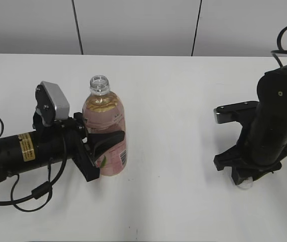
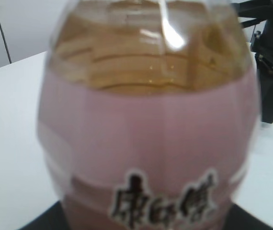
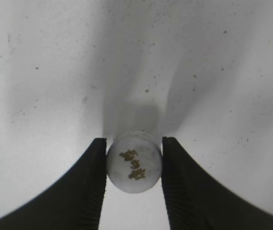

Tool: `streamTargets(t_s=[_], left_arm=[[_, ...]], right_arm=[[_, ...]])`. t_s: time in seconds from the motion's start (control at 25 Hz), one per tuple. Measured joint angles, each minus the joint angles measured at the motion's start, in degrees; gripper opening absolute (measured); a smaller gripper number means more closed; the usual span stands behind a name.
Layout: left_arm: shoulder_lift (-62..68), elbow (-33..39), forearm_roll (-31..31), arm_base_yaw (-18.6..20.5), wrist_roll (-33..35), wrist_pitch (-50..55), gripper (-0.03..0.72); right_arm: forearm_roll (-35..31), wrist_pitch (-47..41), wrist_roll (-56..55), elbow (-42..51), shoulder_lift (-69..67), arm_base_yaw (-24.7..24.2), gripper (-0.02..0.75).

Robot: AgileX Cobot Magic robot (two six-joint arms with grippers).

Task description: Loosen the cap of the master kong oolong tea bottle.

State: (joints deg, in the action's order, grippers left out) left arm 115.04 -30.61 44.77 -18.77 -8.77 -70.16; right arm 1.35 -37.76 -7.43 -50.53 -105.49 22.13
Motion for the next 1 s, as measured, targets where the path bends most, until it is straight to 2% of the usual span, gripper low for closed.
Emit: streamTargets(t_s=[0.2,0.4,0.48,0.72,1.0], left_arm=[[0.00,0.00,0.00,0.00,0.00,0.00,0.270],[0.00,0.00,0.06,0.00,0.00,0.00,0.276],[0.00,0.00,0.13,0.00,0.00,0.00,0.295],[0.00,0.00,-0.16,0.00,-0.02,0.00,0.442],[0.00,0.00,-0.16,0.00,-0.02,0.58,0.473]], right_arm=[[-0.36,0.10,0.36,0.00,0.00,0.00,0.295],[-1.74,0.16,2.11,0.00,0.00,0.00,0.476],[-2.14,0.16,2.24,0.00,0.00,0.00,0.509],[-2.66,0.30,3.33,0.00,0.12,0.00,0.526],[-2.66,0.62,3.61,0.00,3.38,0.00,0.547]])
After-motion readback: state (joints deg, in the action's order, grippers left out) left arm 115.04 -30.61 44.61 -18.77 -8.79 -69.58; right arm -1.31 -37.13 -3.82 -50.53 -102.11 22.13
